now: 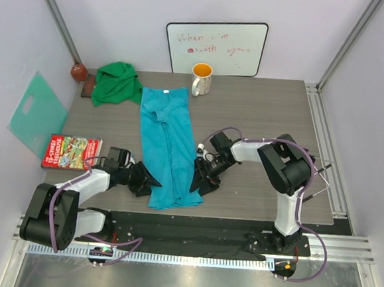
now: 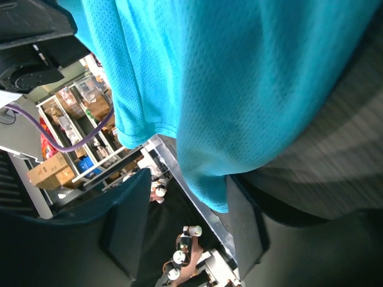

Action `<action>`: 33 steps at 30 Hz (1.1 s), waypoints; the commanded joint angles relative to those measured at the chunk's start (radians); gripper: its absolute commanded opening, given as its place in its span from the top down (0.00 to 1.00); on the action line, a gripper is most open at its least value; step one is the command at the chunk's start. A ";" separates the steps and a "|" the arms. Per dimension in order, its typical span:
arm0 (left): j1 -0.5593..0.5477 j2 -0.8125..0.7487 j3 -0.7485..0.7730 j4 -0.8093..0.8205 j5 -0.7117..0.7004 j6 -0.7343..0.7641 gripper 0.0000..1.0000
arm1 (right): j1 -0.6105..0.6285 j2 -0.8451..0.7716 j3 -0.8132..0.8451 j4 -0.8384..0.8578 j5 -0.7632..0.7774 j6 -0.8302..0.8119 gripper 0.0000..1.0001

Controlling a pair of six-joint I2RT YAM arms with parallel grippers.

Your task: Fold and stack the t-shirts

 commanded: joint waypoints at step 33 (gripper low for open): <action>-0.039 -0.051 0.410 -0.454 -0.267 0.126 1.00 | 0.036 -0.055 0.418 -0.278 0.302 -0.059 0.99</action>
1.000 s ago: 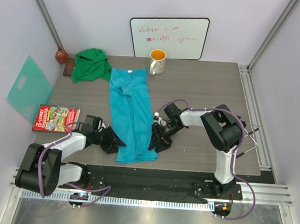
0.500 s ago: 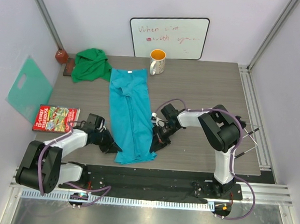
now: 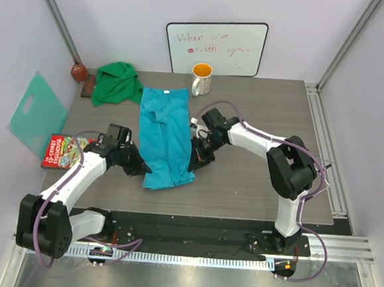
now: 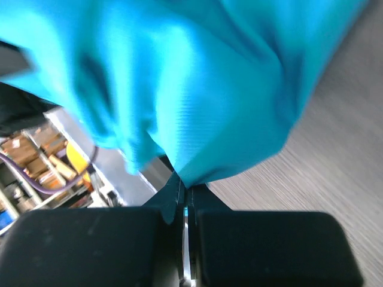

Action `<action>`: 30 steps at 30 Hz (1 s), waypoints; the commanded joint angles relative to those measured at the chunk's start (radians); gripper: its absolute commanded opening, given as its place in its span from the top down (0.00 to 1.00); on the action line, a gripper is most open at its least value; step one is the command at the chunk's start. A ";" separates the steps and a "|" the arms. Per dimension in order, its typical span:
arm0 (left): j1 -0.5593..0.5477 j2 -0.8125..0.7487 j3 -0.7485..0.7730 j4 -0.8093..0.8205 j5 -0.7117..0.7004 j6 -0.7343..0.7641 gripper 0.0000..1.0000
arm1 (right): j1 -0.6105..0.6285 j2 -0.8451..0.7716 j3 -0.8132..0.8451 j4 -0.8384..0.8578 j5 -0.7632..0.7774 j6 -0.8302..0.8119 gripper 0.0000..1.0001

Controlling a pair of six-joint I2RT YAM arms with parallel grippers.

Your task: Fold and stack the t-shirts

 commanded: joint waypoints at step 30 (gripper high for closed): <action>0.098 0.591 0.625 -0.098 -0.183 0.156 1.00 | -0.126 0.428 0.885 -0.215 0.083 0.044 0.99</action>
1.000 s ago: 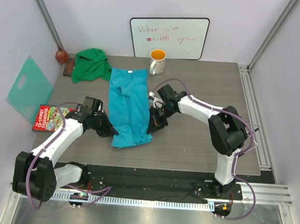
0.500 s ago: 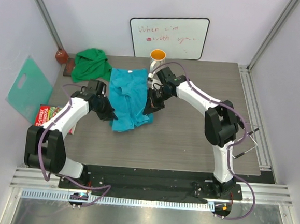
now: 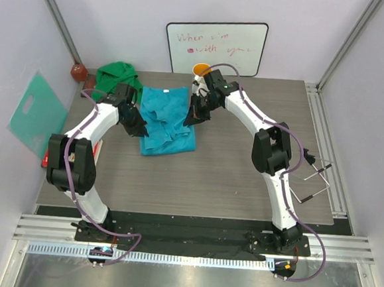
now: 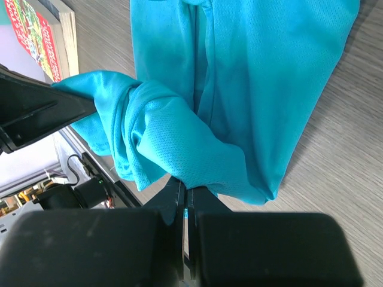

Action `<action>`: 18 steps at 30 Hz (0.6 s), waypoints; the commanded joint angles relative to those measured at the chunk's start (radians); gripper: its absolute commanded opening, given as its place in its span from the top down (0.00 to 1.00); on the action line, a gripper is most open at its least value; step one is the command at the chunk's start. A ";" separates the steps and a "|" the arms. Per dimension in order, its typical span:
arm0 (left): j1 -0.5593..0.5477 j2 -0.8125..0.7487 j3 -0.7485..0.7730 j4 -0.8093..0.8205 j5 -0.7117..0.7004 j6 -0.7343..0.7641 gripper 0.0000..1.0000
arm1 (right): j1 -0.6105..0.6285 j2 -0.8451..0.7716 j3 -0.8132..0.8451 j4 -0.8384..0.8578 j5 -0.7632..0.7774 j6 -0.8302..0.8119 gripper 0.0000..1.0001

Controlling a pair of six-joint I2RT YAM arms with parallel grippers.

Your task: Fold and stack the t-shirts

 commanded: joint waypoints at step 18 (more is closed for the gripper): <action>0.019 0.164 0.071 -0.014 -0.019 0.032 1.00 | 0.022 0.107 0.048 0.042 -0.046 0.107 0.85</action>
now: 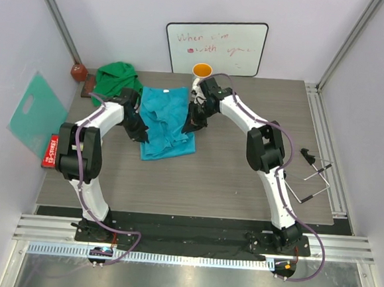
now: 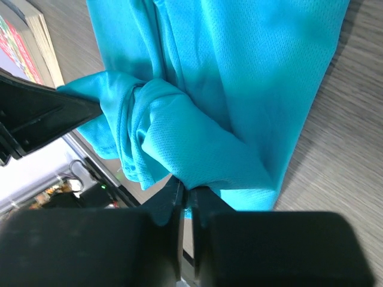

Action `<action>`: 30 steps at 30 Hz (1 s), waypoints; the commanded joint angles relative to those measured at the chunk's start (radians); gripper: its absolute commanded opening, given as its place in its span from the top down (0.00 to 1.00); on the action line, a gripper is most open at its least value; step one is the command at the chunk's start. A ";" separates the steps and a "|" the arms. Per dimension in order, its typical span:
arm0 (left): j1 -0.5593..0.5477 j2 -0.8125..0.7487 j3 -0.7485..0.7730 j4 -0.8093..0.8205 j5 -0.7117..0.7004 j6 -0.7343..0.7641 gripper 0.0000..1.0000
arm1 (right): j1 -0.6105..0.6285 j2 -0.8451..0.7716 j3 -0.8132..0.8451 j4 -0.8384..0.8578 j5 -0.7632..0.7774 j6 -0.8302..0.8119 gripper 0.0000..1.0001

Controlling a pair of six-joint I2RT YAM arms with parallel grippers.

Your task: Fold and stack the t-shirts

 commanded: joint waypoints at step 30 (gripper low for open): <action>0.123 0.108 0.088 0.127 0.131 -0.032 1.00 | -0.034 0.061 -0.114 0.452 -0.208 0.438 0.99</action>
